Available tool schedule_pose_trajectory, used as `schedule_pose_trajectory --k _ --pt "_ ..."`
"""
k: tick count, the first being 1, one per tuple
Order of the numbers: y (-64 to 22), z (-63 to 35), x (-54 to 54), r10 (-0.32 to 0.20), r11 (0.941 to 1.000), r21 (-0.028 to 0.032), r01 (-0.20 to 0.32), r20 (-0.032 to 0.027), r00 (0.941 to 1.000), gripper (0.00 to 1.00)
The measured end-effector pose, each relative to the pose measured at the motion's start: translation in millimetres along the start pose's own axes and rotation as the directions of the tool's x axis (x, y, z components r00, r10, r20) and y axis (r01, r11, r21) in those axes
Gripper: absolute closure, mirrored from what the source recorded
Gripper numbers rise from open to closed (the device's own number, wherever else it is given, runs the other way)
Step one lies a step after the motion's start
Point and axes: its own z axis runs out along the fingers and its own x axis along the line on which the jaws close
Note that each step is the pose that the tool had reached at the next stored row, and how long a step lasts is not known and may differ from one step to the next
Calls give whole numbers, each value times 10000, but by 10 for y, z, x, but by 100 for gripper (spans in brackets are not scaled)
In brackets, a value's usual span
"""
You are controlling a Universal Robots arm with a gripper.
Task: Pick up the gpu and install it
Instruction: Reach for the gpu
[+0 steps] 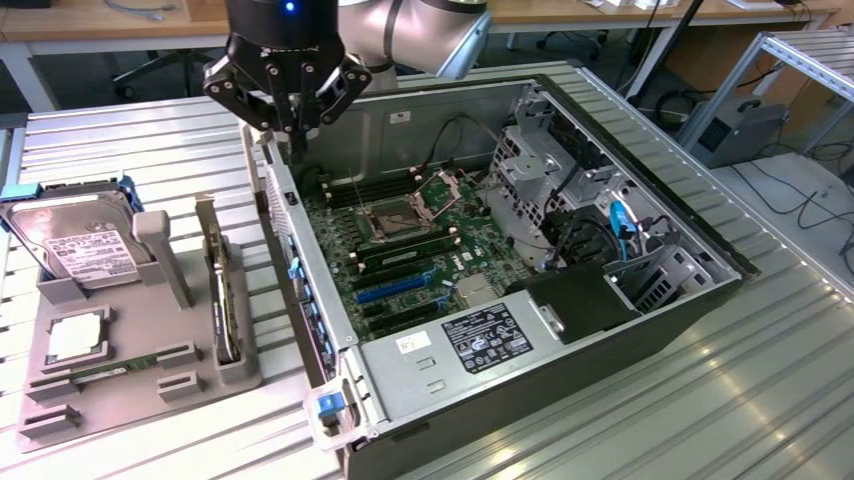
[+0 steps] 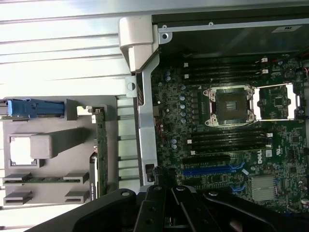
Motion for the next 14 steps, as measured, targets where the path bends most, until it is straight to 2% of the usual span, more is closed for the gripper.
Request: schedule_pose_trajectory --k 14 --pt "-3 -1 35 0 10000 0 0 1 10000 89"
